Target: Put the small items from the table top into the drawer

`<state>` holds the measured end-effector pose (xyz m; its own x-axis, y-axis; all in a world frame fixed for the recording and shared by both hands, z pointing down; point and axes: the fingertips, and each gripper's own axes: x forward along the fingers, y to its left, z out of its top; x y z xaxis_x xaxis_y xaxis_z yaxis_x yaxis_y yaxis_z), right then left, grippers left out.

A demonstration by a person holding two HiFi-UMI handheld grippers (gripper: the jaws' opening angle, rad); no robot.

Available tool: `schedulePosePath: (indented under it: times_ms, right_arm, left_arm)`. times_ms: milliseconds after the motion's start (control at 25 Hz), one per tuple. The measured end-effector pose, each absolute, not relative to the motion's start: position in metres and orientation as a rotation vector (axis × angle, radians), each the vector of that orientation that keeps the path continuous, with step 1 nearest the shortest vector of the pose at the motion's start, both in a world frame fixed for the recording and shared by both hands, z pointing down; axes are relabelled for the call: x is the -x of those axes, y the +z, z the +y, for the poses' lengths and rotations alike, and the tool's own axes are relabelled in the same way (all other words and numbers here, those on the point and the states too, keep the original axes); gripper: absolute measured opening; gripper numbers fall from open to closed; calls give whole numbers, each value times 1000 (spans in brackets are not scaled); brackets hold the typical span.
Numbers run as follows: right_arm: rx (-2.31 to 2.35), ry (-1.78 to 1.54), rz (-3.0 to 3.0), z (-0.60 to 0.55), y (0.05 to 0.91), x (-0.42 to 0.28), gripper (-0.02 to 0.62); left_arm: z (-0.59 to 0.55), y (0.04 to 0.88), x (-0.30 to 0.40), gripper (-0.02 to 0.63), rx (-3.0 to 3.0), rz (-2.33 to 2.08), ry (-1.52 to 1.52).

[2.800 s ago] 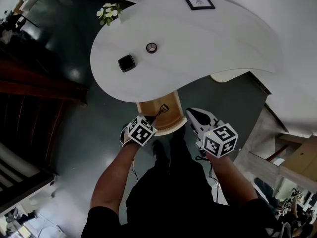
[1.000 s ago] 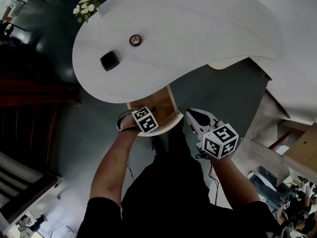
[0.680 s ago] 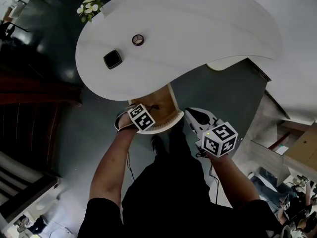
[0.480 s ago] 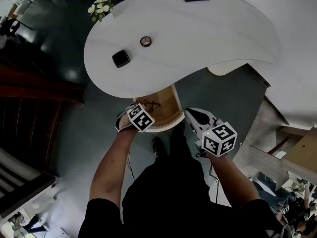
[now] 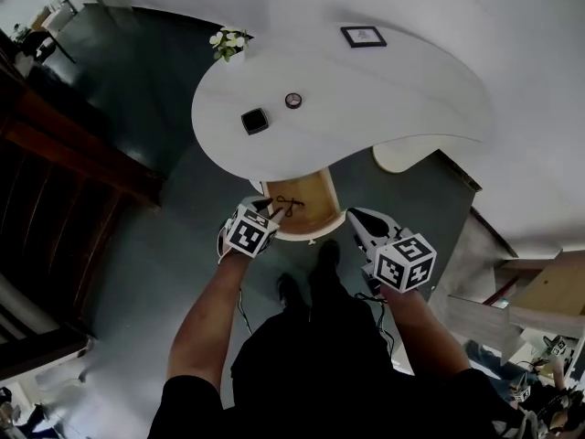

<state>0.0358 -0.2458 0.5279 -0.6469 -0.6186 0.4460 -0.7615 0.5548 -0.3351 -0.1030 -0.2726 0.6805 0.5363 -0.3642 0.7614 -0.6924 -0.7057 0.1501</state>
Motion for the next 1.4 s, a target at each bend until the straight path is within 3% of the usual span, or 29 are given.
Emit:
schedulePosePath:
  times_ms: [320, 600, 1000, 1400]
  right_arm:
    - [-1145, 641, -2543, -229, 487, -31, 12]
    - [-1096, 605, -2630, -205, 460, -38, 12]
    - [-1056, 519, -2764, -139, 419, -106, 12]
    - [-988, 431, -2913, -90, 388, -139, 11]
  left_arm:
    - [-254, 580, 106, 135, -2428, -972, 503]
    - [-220, 522, 98, 72, -2457, -1095, 309]
    - [-156, 453, 60, 12, -2465, -1432, 306]
    - [-95, 401, 36, 11, -2423, -1589, 289]
